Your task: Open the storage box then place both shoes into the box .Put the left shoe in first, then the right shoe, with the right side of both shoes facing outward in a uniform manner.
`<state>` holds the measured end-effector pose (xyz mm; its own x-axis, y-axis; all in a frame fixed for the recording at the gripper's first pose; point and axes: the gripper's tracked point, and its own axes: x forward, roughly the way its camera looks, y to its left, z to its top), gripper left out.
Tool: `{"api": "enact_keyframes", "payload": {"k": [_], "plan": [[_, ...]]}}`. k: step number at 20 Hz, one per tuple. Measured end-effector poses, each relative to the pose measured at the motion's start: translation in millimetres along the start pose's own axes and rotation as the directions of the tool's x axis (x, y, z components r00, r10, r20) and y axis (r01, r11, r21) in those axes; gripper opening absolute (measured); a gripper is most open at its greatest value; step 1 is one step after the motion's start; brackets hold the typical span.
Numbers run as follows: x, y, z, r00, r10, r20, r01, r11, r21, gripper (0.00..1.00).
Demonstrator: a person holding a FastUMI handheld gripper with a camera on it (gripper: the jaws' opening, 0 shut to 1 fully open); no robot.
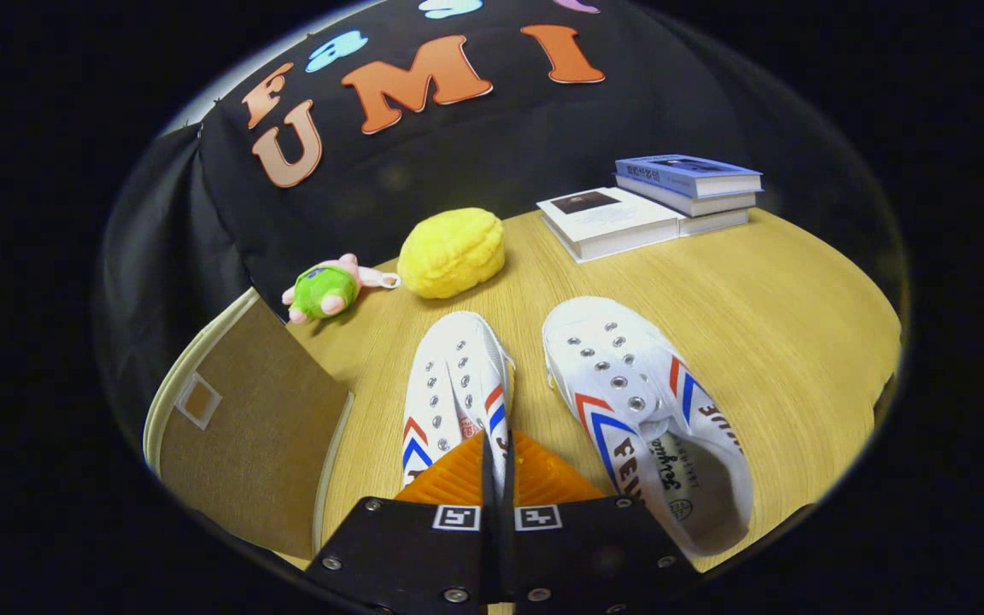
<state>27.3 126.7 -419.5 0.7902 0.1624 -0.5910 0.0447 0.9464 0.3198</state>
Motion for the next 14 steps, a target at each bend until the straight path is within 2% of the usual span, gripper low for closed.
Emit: {"api": "enact_keyframes", "payload": {"k": [6,10,14], "plan": [[-36.7,41.0,57.9,0.994,0.070,0.083,-0.073,0.997,0.038,0.00],[-68.3,100.1,93.9,0.979,0.153,0.138,-0.158,0.987,0.030,0.00],[-87.8,160.0,106.6,0.961,0.229,0.156,-0.231,0.973,-0.002,0.00]]}}
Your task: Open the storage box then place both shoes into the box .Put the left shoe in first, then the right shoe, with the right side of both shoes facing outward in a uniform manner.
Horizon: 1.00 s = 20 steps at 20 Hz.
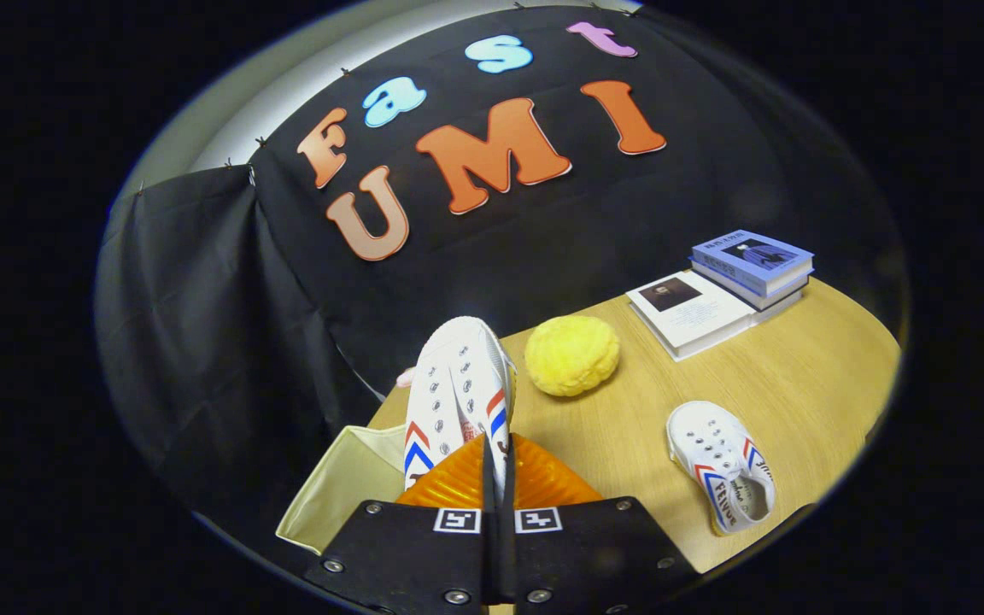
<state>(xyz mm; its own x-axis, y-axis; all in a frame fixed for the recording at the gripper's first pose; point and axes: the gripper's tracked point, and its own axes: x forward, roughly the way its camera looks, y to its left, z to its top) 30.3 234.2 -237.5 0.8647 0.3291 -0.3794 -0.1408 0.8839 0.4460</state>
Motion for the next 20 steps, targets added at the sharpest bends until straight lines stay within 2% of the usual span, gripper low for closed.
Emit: {"api": "enact_keyframes", "payload": {"k": [3,7,12,20], "plan": [[1.9,46.6,-5.3,0.998,0.066,-0.012,-0.066,0.998,0.019,0.00],[10.9,92.9,-26.1,0.991,0.121,-0.053,-0.121,0.993,-0.013,0.00],[29.3,117.2,-65.1,0.986,0.121,-0.116,-0.126,0.991,-0.035,0.00],[41.3,124.8,-104.4,0.981,0.085,-0.175,-0.101,0.991,-0.089,0.00]]}}
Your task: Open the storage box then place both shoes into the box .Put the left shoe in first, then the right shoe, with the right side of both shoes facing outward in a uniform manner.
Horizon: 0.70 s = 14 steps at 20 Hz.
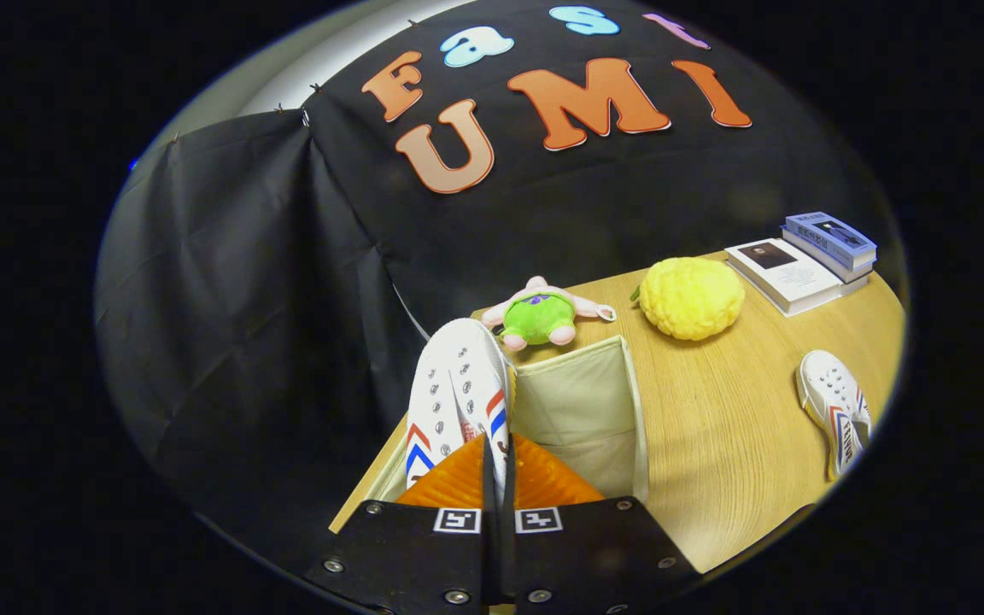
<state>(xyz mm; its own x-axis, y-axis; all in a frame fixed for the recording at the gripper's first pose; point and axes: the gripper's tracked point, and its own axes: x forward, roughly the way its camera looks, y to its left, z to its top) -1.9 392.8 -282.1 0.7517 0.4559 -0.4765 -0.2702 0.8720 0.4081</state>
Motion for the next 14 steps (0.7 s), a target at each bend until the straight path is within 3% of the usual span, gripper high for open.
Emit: {"api": "enact_keyframes", "payload": {"k": [4,5,6,7,9,11,14], "plan": [[6.5,4.5,-19.5,0.997,-0.013,-0.071,0.009,0.999,-0.048,0.03],[6.1,5.6,-20.2,0.997,-0.013,-0.070,0.009,0.998,-0.068,0.09],[2.4,6.6,-14.0,0.998,-0.019,-0.055,0.014,0.996,-0.093,0.19],[0.6,6.1,-6.7,0.999,-0.026,-0.027,0.022,0.993,-0.120,0.48],[-6.2,3.2,4.9,0.999,-0.036,0.016,0.038,0.988,-0.152,0.87],[-14.4,3.9,15.8,0.999,-0.022,0.038,0.028,0.988,-0.153,0.99],[-32.8,-11.2,35.6,0.997,-0.029,0.078,0.040,0.988,-0.149,0.99]]}}
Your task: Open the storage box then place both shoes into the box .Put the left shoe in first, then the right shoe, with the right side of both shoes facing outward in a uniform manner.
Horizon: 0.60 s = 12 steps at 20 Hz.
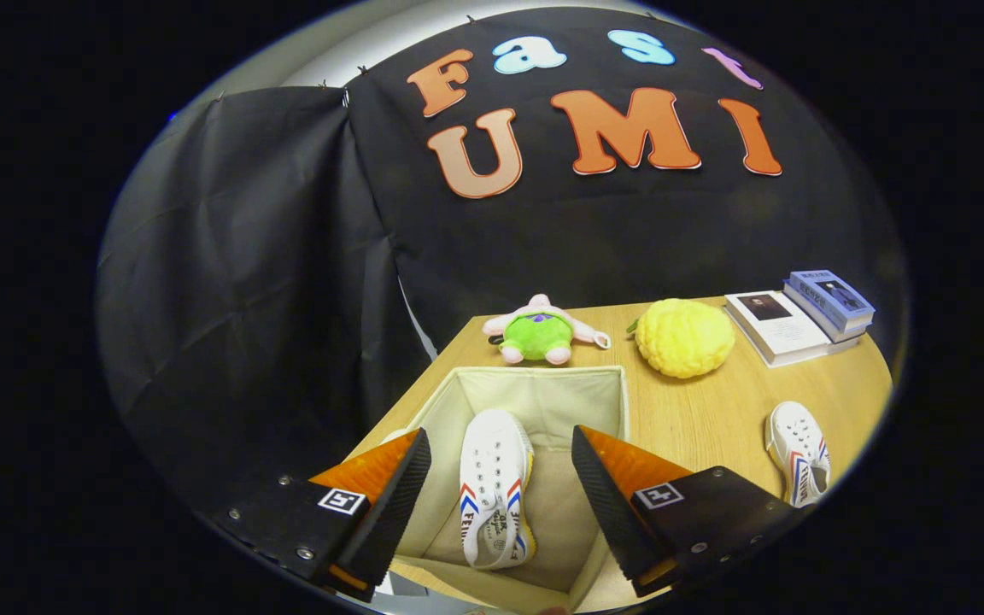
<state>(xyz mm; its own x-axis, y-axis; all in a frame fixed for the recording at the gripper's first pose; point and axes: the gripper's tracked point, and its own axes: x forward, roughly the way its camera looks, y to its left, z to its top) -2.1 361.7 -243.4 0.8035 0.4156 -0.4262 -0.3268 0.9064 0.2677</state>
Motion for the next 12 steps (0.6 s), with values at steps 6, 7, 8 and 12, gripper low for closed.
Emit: {"api": "enact_keyframes", "payload": {"k": [6,7,8,12], "plan": [[-31.1,-86.4,31.0,0.992,-0.110,0.068,0.110,0.994,0.003,0.98],[-36.2,-103.9,33.3,0.988,-0.133,0.076,0.132,0.991,0.012,0.99],[-41.7,-121.7,35.4,0.985,-0.154,0.081,0.153,0.988,0.022,0.99],[-62.9,-190.6,43.6,0.963,-0.253,0.093,0.249,0.967,0.050,0.99]]}}
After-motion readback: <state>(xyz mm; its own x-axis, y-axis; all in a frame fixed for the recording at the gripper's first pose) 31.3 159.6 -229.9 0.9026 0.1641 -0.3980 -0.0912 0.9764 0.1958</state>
